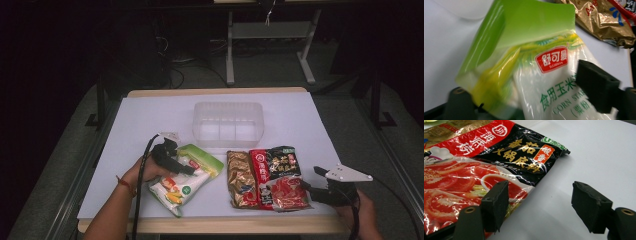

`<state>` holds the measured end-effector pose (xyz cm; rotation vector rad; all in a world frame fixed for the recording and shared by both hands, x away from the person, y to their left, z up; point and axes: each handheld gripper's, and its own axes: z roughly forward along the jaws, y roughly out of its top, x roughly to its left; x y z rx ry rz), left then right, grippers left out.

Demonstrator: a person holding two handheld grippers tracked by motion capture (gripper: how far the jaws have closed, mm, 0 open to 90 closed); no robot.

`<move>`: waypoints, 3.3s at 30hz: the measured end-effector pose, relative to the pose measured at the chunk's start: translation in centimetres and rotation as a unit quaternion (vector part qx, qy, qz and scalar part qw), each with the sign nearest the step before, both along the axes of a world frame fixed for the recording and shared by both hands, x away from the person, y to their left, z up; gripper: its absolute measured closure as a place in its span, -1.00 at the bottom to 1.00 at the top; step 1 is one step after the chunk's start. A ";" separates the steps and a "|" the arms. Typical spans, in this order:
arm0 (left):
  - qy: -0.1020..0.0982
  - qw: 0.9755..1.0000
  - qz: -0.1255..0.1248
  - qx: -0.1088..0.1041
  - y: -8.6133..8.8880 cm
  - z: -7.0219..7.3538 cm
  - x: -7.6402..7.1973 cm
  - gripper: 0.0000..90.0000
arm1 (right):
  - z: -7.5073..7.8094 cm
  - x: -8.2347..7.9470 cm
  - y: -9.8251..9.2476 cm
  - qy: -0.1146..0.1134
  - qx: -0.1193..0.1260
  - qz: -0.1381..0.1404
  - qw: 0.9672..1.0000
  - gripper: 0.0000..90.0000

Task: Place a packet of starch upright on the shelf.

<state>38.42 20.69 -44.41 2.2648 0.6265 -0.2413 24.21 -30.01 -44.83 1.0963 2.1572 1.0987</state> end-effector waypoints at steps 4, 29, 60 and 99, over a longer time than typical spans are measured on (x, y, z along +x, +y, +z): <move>0.056 0.998 -0.019 -0.029 0.4 -0.5 0.1 0.34 | 0.1 0.0 0.1 -0.003 -0.008 0.001 1.000 -0.36; -0.152 0.984 0.058 -0.071 1.7 6.8 -4.5 0.92 | 0.4 0.4 0.2 -0.011 -0.028 -0.007 1.000 -0.34; -0.256 0.925 0.205 -0.193 -0.5 13.4 -5.1 0.96 | 0.5 0.3 -0.1 -0.017 -0.018 -0.024 0.999 -0.32; -0.282 0.869 0.370 -0.169 -9.4 10.8 6.7 0.96 | 0.5 0.0 -0.2 -0.019 -0.021 -0.023 0.999 -0.32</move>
